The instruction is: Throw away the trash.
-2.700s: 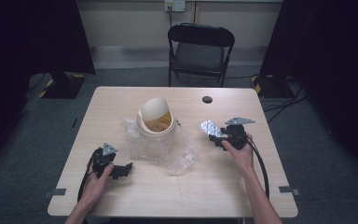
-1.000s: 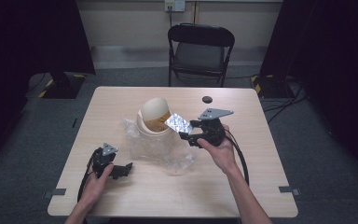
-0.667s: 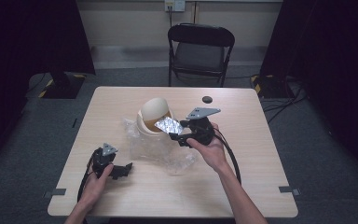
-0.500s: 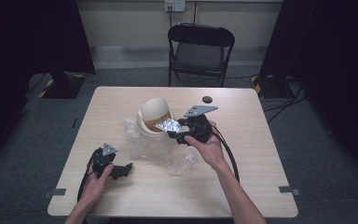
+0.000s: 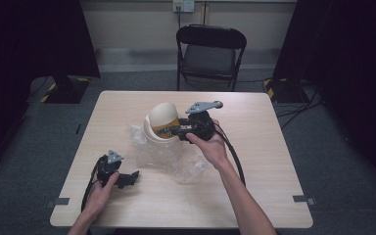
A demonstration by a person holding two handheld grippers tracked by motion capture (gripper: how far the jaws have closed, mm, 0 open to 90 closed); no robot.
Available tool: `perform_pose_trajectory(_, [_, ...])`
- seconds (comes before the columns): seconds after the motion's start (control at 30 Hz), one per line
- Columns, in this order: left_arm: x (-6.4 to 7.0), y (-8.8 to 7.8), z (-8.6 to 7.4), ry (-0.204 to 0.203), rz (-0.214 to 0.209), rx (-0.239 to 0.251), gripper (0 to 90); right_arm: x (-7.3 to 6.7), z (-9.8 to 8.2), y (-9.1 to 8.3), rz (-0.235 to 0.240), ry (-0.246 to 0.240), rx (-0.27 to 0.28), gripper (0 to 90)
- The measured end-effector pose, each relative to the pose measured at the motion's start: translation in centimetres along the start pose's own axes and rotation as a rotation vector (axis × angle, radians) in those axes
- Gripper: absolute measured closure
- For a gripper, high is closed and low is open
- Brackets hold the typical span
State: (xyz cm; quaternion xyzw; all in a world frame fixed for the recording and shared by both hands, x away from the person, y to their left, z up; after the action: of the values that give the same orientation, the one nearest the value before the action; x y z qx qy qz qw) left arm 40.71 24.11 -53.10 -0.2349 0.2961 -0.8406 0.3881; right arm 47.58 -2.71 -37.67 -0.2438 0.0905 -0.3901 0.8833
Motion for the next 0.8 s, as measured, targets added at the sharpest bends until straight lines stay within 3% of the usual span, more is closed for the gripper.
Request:
perform_pose_trajectory(0.1, [0.0, 0.0, 0.0, 0.002, 0.000, -0.003, 0.0, -0.1, 0.1, 0.1, -0.003, -0.001, 0.001, 48.7])
perform_pose_trajectory(0.33, [0.0, 0.0, 0.0, 0.002, 0.000, -0.003, 0.0, 0.2, -0.1, 0.6, -0.029, 0.019, -0.024, 32.8])
perform_pose_trajectory(0.6, [0.0, 0.0, 0.0, 0.002, -0.001, -0.002, 0.0, 0.5, -0.1, 1.0, -0.054, 0.034, -0.025, 22.5])
perform_pose_trajectory(0.8, [0.0, -0.1, 0.0, 0.004, 0.000, -0.003, 0.0, 0.4, -0.3, 2.0, -0.065, 0.019, -0.080, 16.2])
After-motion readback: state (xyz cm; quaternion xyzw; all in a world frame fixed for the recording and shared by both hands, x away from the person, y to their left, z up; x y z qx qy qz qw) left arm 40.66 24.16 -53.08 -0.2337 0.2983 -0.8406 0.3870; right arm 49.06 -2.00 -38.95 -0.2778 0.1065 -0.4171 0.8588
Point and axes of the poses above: each handheld gripper's, and its own axes: y roughly forward along the jaws, z roughly out of its top, x roughly to its right, the point moved 4 cm from there along y, roughly forward along the jaws, and after that the axes turned 13 degrees about -z, right-handed, at the moved point
